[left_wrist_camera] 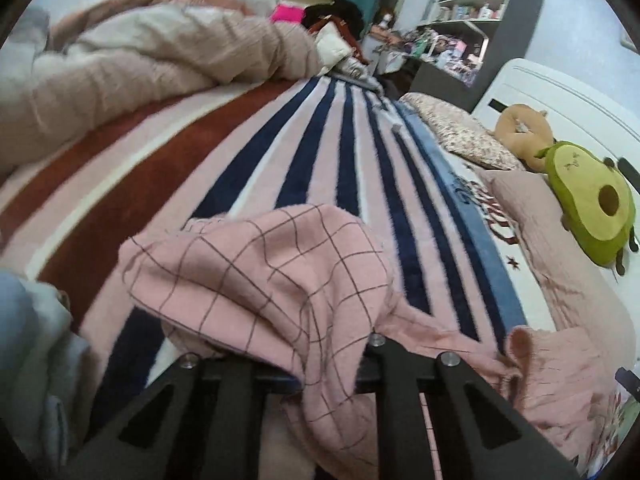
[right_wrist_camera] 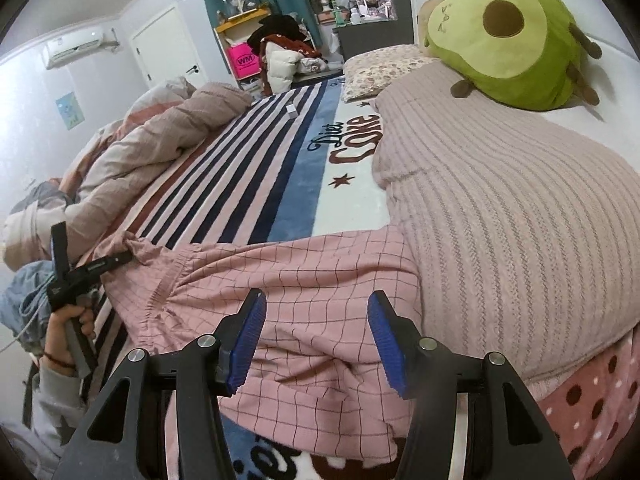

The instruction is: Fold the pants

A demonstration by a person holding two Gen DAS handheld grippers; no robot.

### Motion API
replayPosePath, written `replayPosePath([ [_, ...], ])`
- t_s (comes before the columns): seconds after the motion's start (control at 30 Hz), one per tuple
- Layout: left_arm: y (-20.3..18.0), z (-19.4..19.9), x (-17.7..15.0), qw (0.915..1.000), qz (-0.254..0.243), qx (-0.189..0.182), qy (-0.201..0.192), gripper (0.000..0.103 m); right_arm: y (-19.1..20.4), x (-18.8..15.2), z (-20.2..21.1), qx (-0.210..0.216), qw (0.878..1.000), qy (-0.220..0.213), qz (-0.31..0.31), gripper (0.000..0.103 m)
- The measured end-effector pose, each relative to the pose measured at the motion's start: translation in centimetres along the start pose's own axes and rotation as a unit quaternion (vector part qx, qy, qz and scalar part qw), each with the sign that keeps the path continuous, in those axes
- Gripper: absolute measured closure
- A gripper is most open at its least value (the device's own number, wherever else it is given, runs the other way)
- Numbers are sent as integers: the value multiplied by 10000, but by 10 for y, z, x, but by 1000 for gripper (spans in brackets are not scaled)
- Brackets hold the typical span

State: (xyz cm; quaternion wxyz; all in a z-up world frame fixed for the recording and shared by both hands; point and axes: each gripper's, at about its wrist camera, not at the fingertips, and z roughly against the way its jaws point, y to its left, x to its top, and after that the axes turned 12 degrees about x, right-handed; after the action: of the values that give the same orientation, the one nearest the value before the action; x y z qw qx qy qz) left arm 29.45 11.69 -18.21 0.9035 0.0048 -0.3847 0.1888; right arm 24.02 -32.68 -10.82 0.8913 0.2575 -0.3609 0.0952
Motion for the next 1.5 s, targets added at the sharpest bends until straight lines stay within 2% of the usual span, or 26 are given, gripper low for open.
replayPosePath([
  [0.27, -43, 57, 11, 9965, -527, -448, -475, 93, -2, -6, 19, 257, 9994, -71, -237, 55],
  [0.43, -86, 90, 11, 9891, -986, -861, -681, 94, -1, -9, 34, 249, 9992, -150, -258, 55],
  [0.57, -126, 108, 5, 9804, -1313, -1301, -685, 94, -4, -12, 42, 203, 9993, -115, -288, 55],
  [0.67, -165, 110, -7, 9727, -1611, -1563, -589, 94, -8, -18, 48, 134, 9994, -103, -299, 55],
  [0.83, -232, 93, -47, 9545, -2215, -1997, -51, 94, -24, -28, 57, 11, 9987, -128, -497, 54],
  [0.93, -255, 80, -72, 9453, -2525, -2049, 277, 94, -35, -33, 60, -52, 9976, -141, -675, 54],
  [1.03, -257, 75, -84, 9397, -2717, -2026, 464, 90, -40, -36, 60, -87, 9969, -133, -770, 54],
  [1.07, -256, 76, -84, 9386, -2735, -2044, 490, 85, -41, -36, 60, -90, 9968, -140, -788, 54],
  [1.13, -245, 82, -81, 9363, -2714, -2168, 528, 67, -42, -35, 59, -63, 9966, -165, -807, 53],
  [1.17, -238, 86, -79, 9345, -2674, -2283, 547, 43, -40, -34, 59, -44, 9966, -178, -800, 51],
  [1.2, -224, 94, -76, 9328, -2546, -2496, 520, 29, -38, -32, 57, -19, 9968, -197, -769, 49],
  [1.27, -206, 108, -69, 9327, -2425, -2635, 429, 28, -33, -29, 54, 32, 9972, -222, -714, 47],
  [1.43, -153, 127, -54, 9548, -2172, -2026, 109, 28, -13, -20, 35, 348, 9977, -152, -567, 43],
  [1.5, -132, 129, -51, 9638, -2056, -1696, 5, 28, -3, -17, 20, 495, 9977, -27, -454, 30],
])
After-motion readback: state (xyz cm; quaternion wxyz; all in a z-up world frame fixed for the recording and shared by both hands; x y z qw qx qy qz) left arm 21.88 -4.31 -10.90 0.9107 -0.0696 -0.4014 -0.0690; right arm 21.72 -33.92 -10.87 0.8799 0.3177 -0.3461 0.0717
